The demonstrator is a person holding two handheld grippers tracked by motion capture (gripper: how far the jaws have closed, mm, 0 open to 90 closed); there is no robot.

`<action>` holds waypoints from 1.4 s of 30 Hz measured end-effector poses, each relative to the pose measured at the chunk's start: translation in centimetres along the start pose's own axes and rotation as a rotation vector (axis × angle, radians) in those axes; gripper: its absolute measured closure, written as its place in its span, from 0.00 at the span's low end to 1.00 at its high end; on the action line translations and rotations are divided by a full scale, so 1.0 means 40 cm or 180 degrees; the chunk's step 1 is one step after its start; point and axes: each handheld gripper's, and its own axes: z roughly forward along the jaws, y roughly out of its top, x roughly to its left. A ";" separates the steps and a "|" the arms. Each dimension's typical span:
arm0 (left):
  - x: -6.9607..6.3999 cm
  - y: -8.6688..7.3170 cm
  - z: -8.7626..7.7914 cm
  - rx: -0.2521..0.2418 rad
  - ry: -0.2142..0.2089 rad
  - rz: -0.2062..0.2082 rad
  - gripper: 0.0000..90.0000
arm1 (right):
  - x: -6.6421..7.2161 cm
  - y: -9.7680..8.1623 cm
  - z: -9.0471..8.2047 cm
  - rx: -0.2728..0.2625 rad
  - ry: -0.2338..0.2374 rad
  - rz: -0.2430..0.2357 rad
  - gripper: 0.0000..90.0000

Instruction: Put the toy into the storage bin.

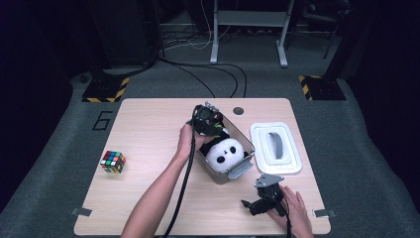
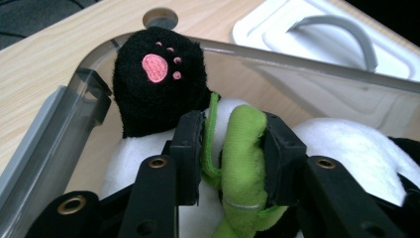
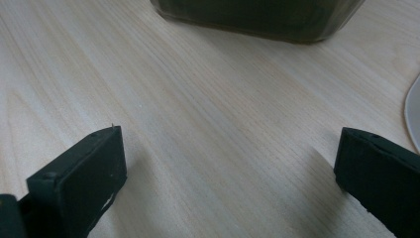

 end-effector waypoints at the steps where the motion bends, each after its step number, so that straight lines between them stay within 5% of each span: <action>1: -0.001 0.000 0.003 0.0023 0.0021 0.0014 0.72 | 0.000 0.000 0.000 0.0001 -0.0001 0.0001 0.00; 6: -0.004 0.004 -0.003 0.0025 0.0029 0.0040 0.72 | 0.000 0.000 0.000 0.0000 -0.0001 0.0000 0.00; 9: -0.012 0.007 -0.023 0.0006 0.0029 0.0040 0.63 | 0.000 0.000 0.000 -0.0001 0.0001 -0.0008 0.00; 15: -0.024 -0.004 -0.072 -0.0127 -0.0224 -0.0037 0.45 | 0.000 0.000 0.000 -0.0002 0.0001 -0.0007 0.00; 20: -0.041 -0.020 -0.069 0.0004 -0.0305 0.0058 0.38 | -0.001 0.000 0.000 -0.0002 0.0001 -0.0010 0.00; 24: -0.057 -0.030 -0.055 0.0115 -0.0127 0.0157 0.45 | 0.000 0.000 0.000 0.0006 0.0009 0.0004 0.00; 34: -0.078 -0.036 -0.025 0.0306 0.0000 0.0268 0.52 | 0.000 0.000 0.000 0.0001 0.0010 0.0006 0.00; 42: -0.062 -0.040 -0.047 0.0124 -0.0124 0.0137 0.45 | 0.000 0.000 0.000 0.0003 0.0004 0.0004 0.00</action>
